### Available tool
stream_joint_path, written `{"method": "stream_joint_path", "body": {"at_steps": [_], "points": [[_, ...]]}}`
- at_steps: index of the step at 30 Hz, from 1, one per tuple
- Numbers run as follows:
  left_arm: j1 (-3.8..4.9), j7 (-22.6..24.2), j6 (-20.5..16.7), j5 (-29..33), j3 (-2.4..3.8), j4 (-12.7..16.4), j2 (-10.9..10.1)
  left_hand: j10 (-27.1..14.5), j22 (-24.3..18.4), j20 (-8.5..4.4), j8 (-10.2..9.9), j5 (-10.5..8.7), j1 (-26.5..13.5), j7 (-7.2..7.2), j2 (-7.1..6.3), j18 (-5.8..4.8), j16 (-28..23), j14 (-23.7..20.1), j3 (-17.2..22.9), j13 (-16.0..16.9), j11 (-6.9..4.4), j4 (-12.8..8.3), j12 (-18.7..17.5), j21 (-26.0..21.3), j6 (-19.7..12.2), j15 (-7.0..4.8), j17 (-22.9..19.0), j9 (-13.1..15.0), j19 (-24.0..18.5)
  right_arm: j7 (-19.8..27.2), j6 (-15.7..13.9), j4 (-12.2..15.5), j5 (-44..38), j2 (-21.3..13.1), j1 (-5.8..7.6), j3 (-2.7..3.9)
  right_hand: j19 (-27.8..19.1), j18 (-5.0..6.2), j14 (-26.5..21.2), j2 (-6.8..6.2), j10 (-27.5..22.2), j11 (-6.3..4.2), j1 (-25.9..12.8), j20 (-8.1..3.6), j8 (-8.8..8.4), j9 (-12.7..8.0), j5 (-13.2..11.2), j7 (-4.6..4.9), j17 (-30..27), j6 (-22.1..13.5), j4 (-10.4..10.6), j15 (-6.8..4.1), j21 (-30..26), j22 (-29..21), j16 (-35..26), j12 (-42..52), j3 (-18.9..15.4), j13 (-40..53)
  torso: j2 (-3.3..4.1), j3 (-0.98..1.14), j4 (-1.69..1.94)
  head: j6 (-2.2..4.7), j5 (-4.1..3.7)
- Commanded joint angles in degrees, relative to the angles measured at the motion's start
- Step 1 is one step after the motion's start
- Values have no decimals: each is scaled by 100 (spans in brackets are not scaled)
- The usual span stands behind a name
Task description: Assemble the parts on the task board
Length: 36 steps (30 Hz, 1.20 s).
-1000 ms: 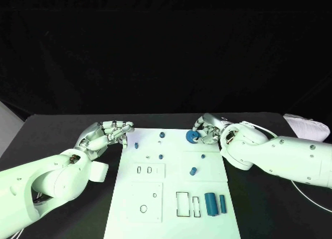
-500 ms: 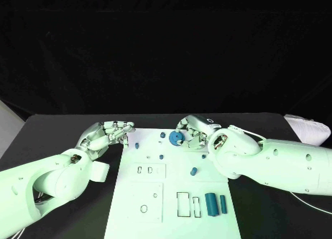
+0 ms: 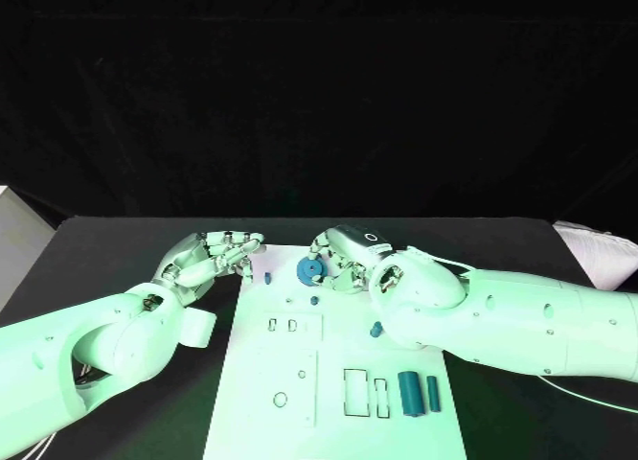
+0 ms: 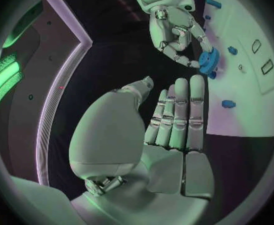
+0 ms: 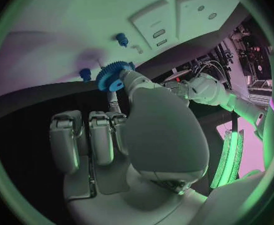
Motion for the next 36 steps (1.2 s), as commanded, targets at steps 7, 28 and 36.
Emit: {"method": "stream_joint_path", "body": {"at_steps": [7,28,36], "points": [[11,17,114,-6,5,36,12,-31,22,25,-37,18,-11,-11,28,86,45,-47,55,-7,4,-11,3,54,-39,-3,-12,12,-54,-14,96,-359,-198,246,-76,-6,599,-82,526,-15,598,-46,-35,-34,94,1,-49,-142,1235,277,-5,-38,25,1510,15,20,42,1510,2,7,2,-28,20],[12,-5,129,-12,5,34,7,-31,22,25,-37,18,-11,-11,28,86,45,-47,55,-7,4,-11,3,54,-39,-3,-12,12,-54,-80,207,-743,-399,438,-176,-24,599,-82,524,-27,584,-44,-53,-36,87,-5,-74,-138,1225,269,-6,-37,25,1510,12,9,59,1493,-6,14,-12,-66,25],[12,-13,130,-13,5,32,6,-33,28,27,-38,17,-21,-9,22,86,55,-54,66,-7,6,-16,5,66,-40,-1,-16,14,-62,-56,293,-724,-323,450,-214,-28,599,-82,522,-94,549,-28,-146,-32,53,-27,-126,-118,1215,226,13,-27,25,1510,8,-18,59,1455,-5,13,-6,-77,31]]}}
